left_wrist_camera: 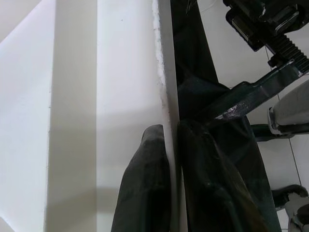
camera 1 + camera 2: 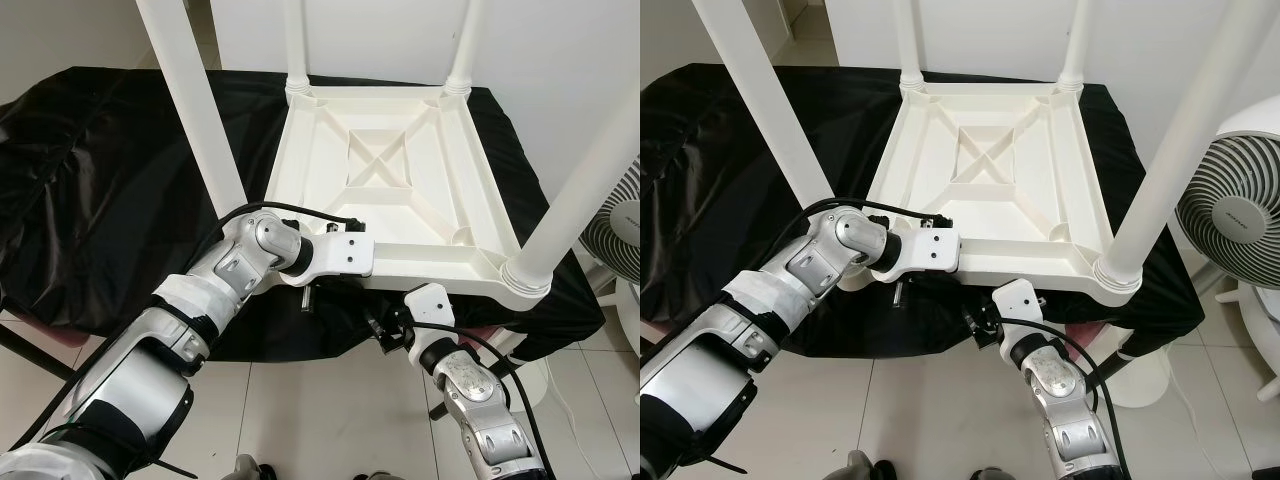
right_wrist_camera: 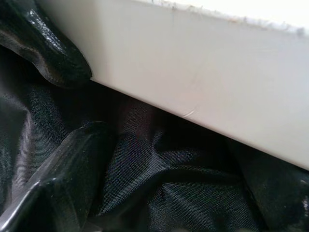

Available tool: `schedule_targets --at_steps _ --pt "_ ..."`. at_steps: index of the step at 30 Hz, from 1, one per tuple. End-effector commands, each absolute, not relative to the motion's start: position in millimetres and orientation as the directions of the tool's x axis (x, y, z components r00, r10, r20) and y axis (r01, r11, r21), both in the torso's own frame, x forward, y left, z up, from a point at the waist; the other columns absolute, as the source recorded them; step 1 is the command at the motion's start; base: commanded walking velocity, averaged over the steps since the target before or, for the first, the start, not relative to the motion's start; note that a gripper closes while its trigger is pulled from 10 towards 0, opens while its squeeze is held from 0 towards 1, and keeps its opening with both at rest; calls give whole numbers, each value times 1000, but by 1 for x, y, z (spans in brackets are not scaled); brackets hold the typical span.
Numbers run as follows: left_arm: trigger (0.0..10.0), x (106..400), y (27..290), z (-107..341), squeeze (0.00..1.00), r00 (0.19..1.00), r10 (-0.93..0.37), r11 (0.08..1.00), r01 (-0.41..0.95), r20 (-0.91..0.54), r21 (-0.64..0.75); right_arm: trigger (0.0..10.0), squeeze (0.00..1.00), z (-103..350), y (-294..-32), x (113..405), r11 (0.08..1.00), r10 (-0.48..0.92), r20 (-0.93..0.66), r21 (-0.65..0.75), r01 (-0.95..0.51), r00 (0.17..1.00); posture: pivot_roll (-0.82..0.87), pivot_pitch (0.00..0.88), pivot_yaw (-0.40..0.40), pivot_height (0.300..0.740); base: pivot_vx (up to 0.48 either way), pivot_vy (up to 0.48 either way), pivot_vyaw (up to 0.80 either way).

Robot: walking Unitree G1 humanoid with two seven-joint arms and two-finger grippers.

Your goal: Building children table

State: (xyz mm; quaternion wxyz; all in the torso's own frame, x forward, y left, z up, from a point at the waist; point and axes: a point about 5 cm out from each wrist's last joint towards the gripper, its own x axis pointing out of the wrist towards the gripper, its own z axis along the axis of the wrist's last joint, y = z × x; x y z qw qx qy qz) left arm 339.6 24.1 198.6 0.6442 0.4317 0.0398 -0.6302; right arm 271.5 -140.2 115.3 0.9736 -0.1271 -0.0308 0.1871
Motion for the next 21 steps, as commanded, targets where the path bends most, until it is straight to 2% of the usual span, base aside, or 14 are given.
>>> schedule_targets --at_steps 1,6,7,8,9,10,11,12,13,14,15,19,21 --pt "0 351 27 212 0 396 -797 24 774 -455 632 10000 0 130 -132 271 882 410 98 -294 -367 907 -90 117 38 740 0 0 0" --pt "0 354 32 212 0 421 -792 49 765 -442 642 10000 0 131 -132 271 883 409 100 -293 -366 907 -84 119 40 740 0 0 0" --pt "0 358 36 219 0 449 -809 110 749 -378 654 10000 0 131 -132 272 886 404 100 -290 -362 909 -84 119 40 740 0 0 0" --pt "0 358 36 219 0 449 -809 110 749 -378 654 10000 0 131 -132 272 886 404 100 -290 -362 909 -84 119 40 740 0 0 0" --pt "0 361 39 224 0 469 -819 155 736 -330 659 10000 0 131 -133 272 888 401 100 -287 -359 911 -84 119 40 740 0 0 0" --pt "0 362 40 236 0 464 -858 244 747 -222 618 10000 0 131 -133 272 890 398 102 -285 -357 912 -89 119 35 740 0 0 0" --pt "0 362 40 236 0 464 -858 244 747 -222 618 10000 0 131 -133 272 890 398 102 -285 -357 912 -89 119 35 740 0 0 0" --pt "0 362 41 246 0 444 -885 288 760 -141 582 10000 0 132 -134 272 891 397 106 -285 -355 912 -89 119 35 740 0 0 0" --pt "0 362 41 246 0 444 -885 288 760 -141 582 10000 0 132 -134 272 891 397 106 -285 -355 912 -89 119 35 740 0 0 0" --pt "0 362 43 254 0 424 -903 325 781 -69 534 10000 0 135 -133 272 891 399 115 -282 -355 910 -89 119 35 740 0 0 0" --pt "0 362 43 254 0 424 -903 325 781 -69 534 10000 0 135 -133 272 891 399 115 -282 -355 910 -89 119 35 740 0 0 0" --pt "0 359 50 277 0 343 -932 362 845 121 395 10000 0 144 -128 271 885 422 144 -282 -372 895 -100 118 31 740 0 0 0" --pt "0 360 52 279 0 338 -929 370 853 150 369 10000 0 145 -127 270 884 424 146 -282 -374 894 -100 118 31 740 0 0 0"
